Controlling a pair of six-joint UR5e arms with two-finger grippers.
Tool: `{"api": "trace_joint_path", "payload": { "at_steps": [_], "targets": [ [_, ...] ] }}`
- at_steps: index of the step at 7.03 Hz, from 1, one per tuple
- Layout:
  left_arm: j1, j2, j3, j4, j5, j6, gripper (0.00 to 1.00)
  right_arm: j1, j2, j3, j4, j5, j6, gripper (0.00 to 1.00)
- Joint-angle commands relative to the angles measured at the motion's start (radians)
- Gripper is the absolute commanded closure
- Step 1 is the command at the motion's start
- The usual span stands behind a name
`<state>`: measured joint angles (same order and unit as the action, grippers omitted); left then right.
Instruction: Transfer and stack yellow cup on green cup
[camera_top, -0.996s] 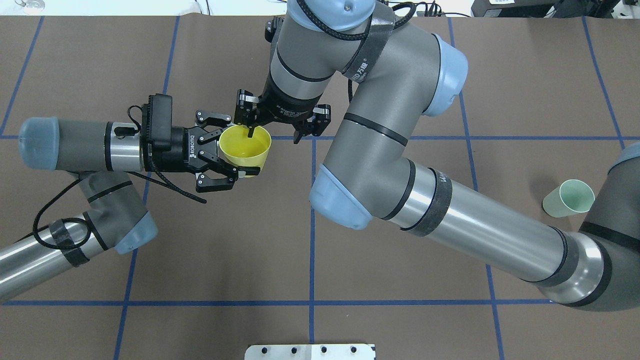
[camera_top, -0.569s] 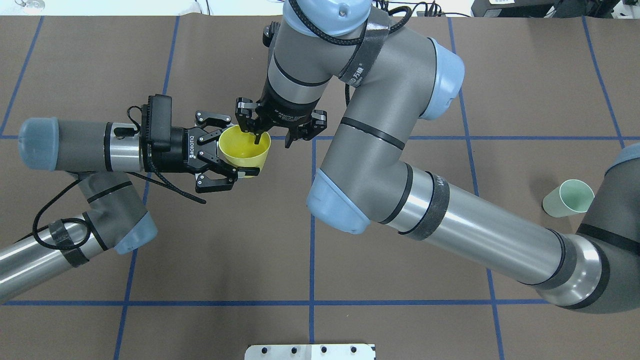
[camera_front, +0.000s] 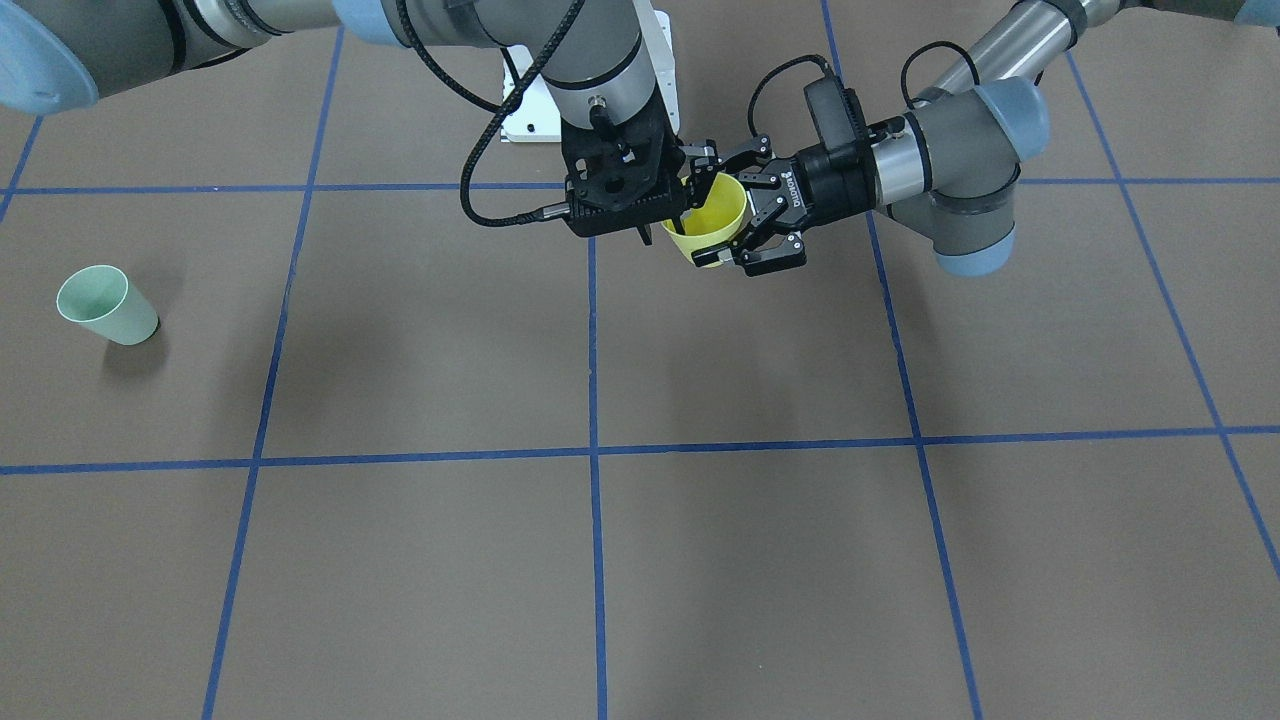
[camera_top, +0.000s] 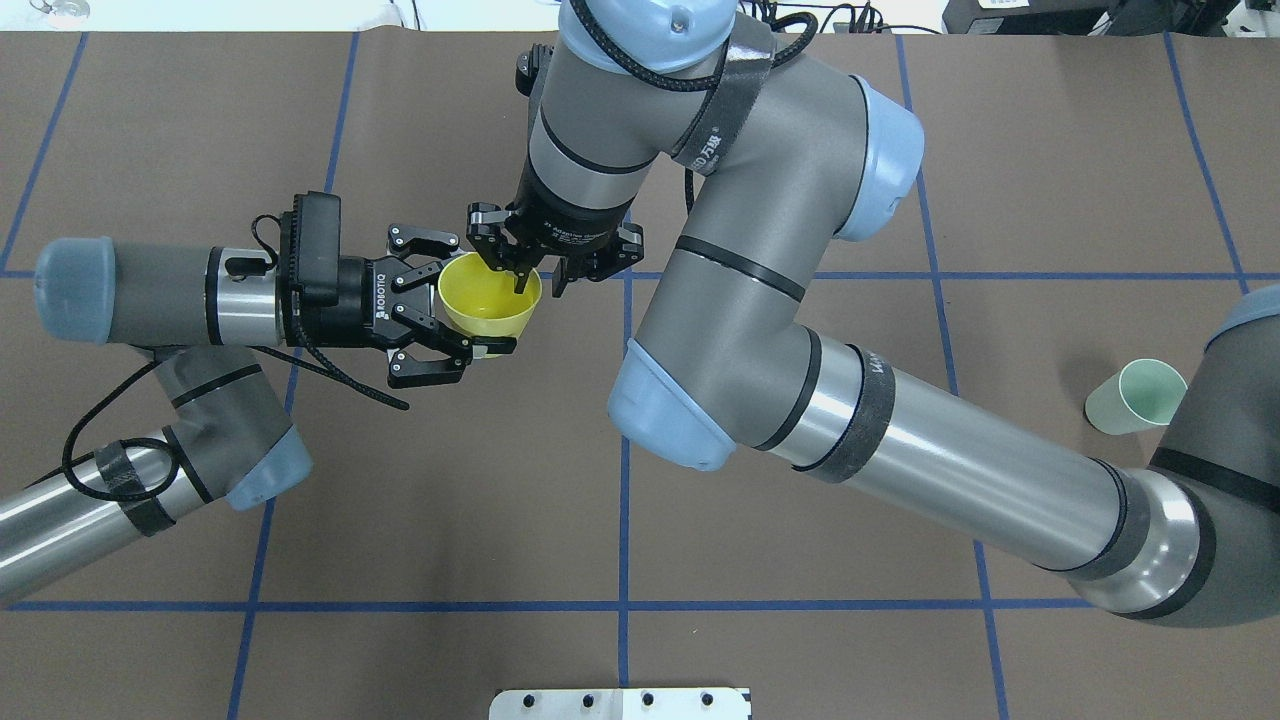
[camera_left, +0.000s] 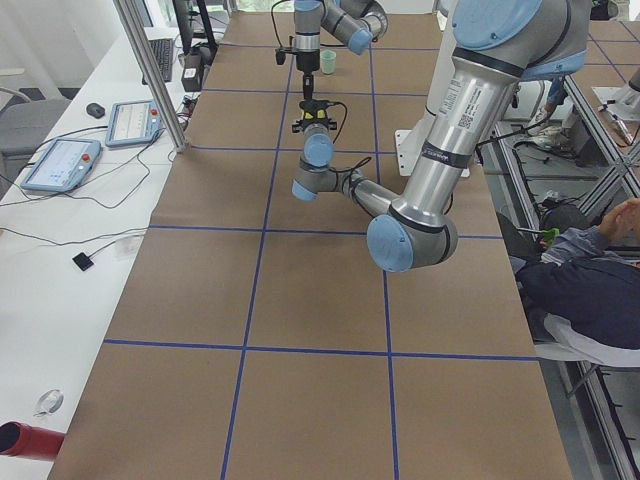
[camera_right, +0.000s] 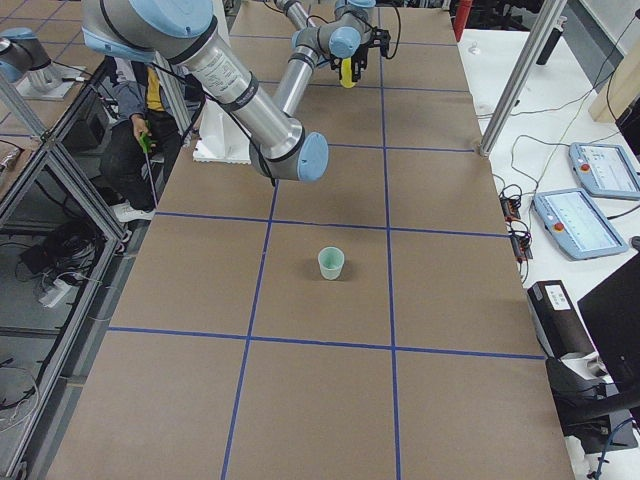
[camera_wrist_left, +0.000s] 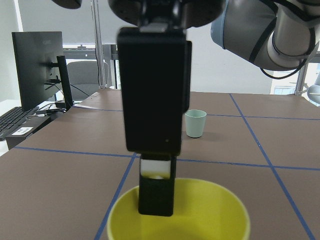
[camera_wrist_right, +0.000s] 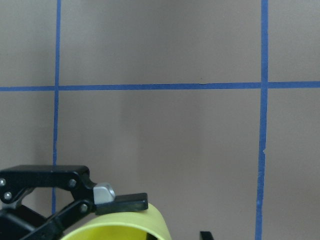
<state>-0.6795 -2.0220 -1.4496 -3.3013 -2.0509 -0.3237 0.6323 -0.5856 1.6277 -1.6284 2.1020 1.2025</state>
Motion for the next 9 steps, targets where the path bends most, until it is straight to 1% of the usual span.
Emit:
{"api": "trace_joint_path", "payload": {
  "at_steps": [1, 3, 4, 5, 6, 7, 8, 9],
  "targets": [
    [0.0, 0.0, 0.0, -0.004, 0.0, 0.0, 1.0, -0.003, 0.001, 0.001, 0.001, 0.0, -0.04, 0.59],
    [0.0, 0.0, 0.0, -0.004, 0.0, 0.0, 1.0, -0.014, -0.005, 0.001, 0.001, -0.002, -0.06, 0.56],
    [0.0, 0.002, 0.0, -0.006, 0.0, 0.0, 1.0, -0.017, -0.003, 0.001, 0.001, -0.002, -0.06, 0.58],
    [0.0, 0.0, 0.0, -0.006, 0.0, 0.0, 1.0, -0.017, -0.002, 0.004, 0.001, -0.004, -0.061, 0.88],
    [0.0, -0.003, -0.002, -0.007, -0.002, -0.002, 0.88, -0.017, -0.002, 0.012, 0.001, -0.007, -0.086, 1.0],
    [0.0, -0.003, -0.003, -0.023, -0.002, -0.002, 0.5, -0.017, 0.003, 0.015, 0.001, -0.007, -0.087, 1.0],
    [0.0, -0.006, -0.005, -0.029, -0.003, -0.003, 0.16, -0.017, 0.003, 0.015, 0.001, -0.011, -0.086, 1.0],
    [0.0, -0.007, -0.003, -0.029, -0.003, -0.008, 0.0, -0.017, -0.002, 0.015, 0.001, -0.016, -0.087, 1.0]
  ]
}}
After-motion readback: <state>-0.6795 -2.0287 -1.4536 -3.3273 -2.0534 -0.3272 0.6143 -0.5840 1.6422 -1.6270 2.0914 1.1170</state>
